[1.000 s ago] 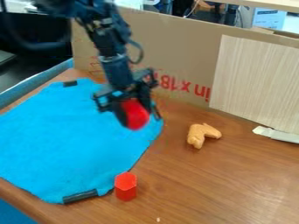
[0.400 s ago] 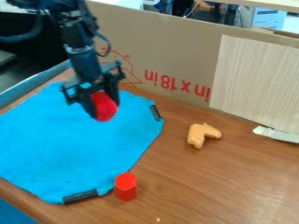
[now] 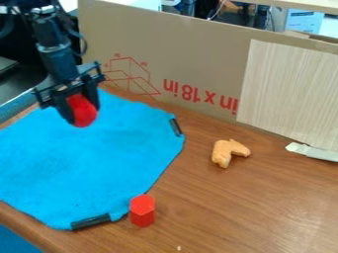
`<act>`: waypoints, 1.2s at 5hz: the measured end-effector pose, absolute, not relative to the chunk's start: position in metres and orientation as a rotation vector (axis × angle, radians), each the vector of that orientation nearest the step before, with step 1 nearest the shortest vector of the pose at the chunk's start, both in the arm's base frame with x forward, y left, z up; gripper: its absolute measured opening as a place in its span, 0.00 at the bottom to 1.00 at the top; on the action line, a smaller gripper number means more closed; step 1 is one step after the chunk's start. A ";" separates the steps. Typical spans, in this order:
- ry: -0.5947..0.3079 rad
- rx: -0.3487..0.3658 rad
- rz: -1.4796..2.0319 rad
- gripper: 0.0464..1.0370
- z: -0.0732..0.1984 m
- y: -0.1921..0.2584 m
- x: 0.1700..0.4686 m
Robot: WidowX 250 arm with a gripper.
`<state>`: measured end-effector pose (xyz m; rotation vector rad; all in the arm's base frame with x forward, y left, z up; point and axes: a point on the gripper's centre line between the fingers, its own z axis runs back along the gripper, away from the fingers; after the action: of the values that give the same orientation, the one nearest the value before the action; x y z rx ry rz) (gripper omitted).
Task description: Put the red ball on the bottom left of the cloth
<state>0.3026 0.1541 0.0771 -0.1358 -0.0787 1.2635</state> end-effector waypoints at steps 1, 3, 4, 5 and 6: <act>0.009 -0.152 1.279 0.56 0.074 0.174 0.294; 0.125 -0.060 1.384 0.56 0.082 0.201 0.277; 0.142 -0.044 1.451 0.56 0.082 0.218 0.268; 0.096 -0.003 1.447 0.56 0.077 0.233 0.265; 0.080 0.021 1.406 0.56 0.065 0.244 0.252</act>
<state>0.2520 0.2435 0.0654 0.0207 0.0795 1.4058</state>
